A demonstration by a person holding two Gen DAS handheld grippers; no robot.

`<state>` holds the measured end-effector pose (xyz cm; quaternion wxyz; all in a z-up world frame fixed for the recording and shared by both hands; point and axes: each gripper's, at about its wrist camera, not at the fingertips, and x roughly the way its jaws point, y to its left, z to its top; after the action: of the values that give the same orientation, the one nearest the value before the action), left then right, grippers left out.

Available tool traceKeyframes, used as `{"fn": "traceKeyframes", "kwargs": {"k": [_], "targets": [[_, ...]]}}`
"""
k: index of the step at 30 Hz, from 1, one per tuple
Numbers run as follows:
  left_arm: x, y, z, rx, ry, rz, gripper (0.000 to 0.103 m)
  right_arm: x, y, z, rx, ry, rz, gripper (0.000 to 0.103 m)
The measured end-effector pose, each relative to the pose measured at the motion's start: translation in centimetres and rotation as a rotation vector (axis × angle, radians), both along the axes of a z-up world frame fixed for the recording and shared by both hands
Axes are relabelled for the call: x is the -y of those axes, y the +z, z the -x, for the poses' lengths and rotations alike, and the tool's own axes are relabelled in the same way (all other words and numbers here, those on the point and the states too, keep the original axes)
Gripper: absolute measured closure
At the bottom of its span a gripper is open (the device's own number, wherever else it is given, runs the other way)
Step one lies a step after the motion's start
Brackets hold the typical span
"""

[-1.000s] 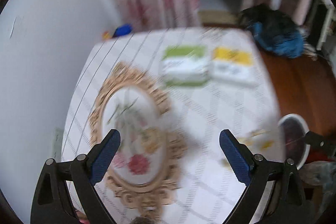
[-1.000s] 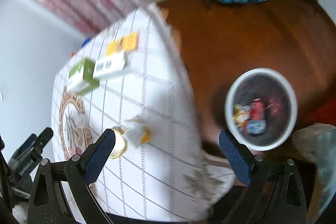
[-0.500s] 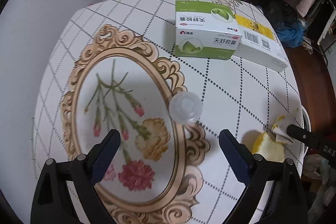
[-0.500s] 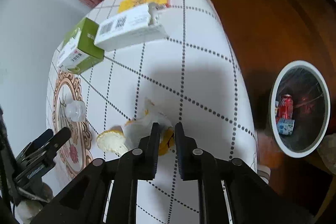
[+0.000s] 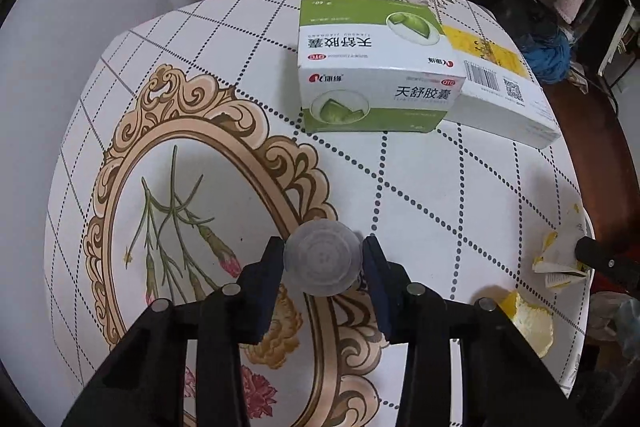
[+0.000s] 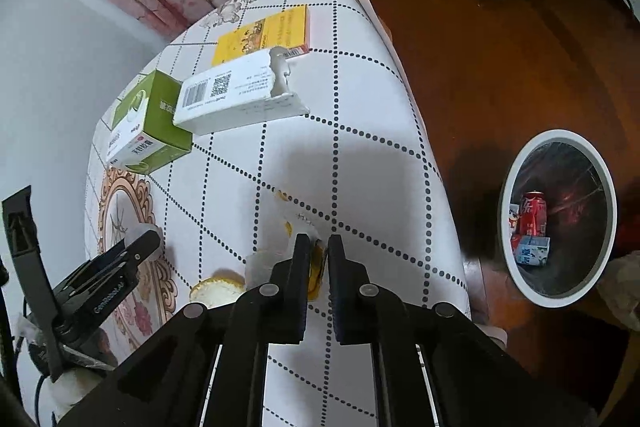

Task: Collect trash
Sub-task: 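Grasp the peel scraps with the right tool while the left tool grasps the clear lid, then carry peel and clear lid over the bin and release both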

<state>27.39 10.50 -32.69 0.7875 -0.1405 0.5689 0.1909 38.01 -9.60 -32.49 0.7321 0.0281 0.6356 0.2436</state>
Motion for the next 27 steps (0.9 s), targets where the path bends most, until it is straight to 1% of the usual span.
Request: {"fn": "traceKeyframes", "kwargs": {"k": [4,8,14,20,27], "targets": [[0.1,0.5,0.5,0.014,0.001,-0.027,0.067,-0.1,0.7,0.3,0.017,0.008,-0.004,0.096],[0.4,2.0,1.5,0.044,0.009,-0.063,0.067,-0.1,1.7,0.5,0.038,0.011,-0.017,0.097],[1.2,5.6,2.5,0.106,0.014,-0.124,0.067,0.1,3.9,0.8,0.082,0.014,-0.042,0.097],[3.2,9.5,2.8,0.179,-0.003,-0.137,0.067,1.4,6.9,1.0,0.127,-0.001,-0.085,0.097],[7.1,14.2,1.7,0.268,-0.057,-0.137,0.067,5.2,11.5,0.8,0.197,-0.039,-0.133,0.097]]}}
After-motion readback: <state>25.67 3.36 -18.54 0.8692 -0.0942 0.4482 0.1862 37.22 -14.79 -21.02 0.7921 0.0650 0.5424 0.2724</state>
